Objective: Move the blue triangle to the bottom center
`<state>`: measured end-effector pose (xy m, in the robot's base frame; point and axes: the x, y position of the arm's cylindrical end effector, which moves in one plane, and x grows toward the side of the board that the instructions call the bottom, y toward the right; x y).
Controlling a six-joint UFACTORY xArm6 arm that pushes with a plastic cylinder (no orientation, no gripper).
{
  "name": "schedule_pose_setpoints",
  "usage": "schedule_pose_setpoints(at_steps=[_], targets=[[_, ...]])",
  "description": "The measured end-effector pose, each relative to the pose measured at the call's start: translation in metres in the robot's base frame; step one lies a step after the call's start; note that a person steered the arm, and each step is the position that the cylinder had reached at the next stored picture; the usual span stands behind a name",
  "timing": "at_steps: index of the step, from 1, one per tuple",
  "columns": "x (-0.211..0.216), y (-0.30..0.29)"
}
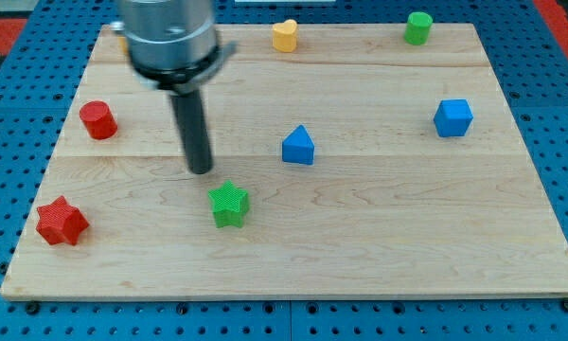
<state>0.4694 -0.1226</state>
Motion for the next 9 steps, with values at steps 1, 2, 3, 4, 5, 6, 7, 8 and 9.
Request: schedule_pose_setpoints(at_steps=[1,2,3,4,5,6,7,8,9], targets=[[0.039,0.034],[0.05,0.133],[0.06,0.096],[0.07,0.041],[0.091,0.045],[0.088,0.097],[0.103,0.181],[0.124,0.138],[0.123,0.207]])
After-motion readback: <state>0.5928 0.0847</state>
